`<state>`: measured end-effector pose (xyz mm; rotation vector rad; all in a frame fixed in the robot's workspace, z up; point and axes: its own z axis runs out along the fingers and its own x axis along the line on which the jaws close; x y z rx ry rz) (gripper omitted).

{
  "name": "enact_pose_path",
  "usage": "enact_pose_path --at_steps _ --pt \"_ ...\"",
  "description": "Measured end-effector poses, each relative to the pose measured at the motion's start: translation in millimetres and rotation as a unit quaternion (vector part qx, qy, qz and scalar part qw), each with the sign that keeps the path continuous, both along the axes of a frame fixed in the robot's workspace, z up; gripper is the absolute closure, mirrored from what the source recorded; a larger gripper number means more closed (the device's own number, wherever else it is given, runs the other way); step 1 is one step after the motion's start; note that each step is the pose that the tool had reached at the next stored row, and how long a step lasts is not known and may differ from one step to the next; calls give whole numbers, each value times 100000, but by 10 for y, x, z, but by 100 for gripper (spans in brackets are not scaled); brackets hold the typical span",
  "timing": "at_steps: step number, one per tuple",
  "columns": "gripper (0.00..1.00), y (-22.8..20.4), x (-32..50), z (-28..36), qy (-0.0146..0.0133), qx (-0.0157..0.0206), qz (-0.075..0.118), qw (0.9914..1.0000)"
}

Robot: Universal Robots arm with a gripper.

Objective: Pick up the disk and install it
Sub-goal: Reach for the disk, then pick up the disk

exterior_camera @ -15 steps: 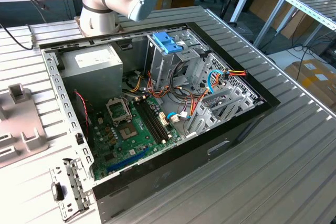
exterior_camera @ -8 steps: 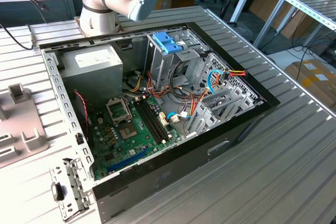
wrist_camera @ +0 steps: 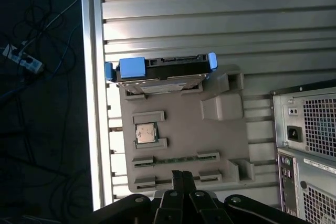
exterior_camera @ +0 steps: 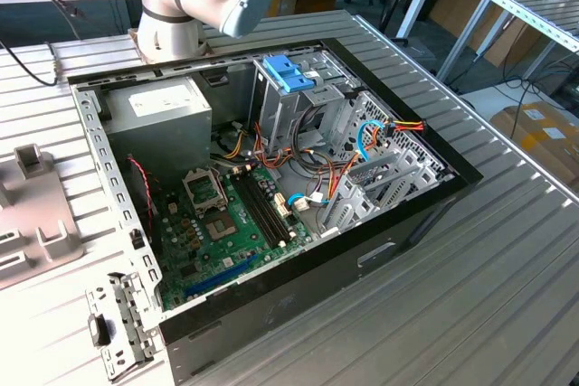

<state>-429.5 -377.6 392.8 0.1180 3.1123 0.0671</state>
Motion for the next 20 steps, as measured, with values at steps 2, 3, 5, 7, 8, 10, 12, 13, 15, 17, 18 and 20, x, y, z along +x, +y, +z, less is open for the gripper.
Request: enact_pose_path --at_steps 2,3,5,7,8,10,12,13,15,17,18,20 --pt "89 24 -1 1 10 -21 -2 100000" --pt "89 32 0 1 7 -22 1 100000" --pt "89 34 -1 0 5 -24 8 100000" --pt "89 38 -1 1 10 -25 0 100000" --pt "89 39 -1 1 8 -25 1 100000" --pt "89 40 -1 1 8 -26 0 100000" --pt "89 41 -1 1 9 -26 2 100000" --pt "89 41 -1 1 9 -25 1 100000" --pt "89 42 -1 1 9 -25 2 100000" --pt "89 42 -1 1 8 -25 1 100000" --pt "89 45 -1 1 10 -26 -4 100000" --pt "89 64 -1 1 14 -73 -5 100000"
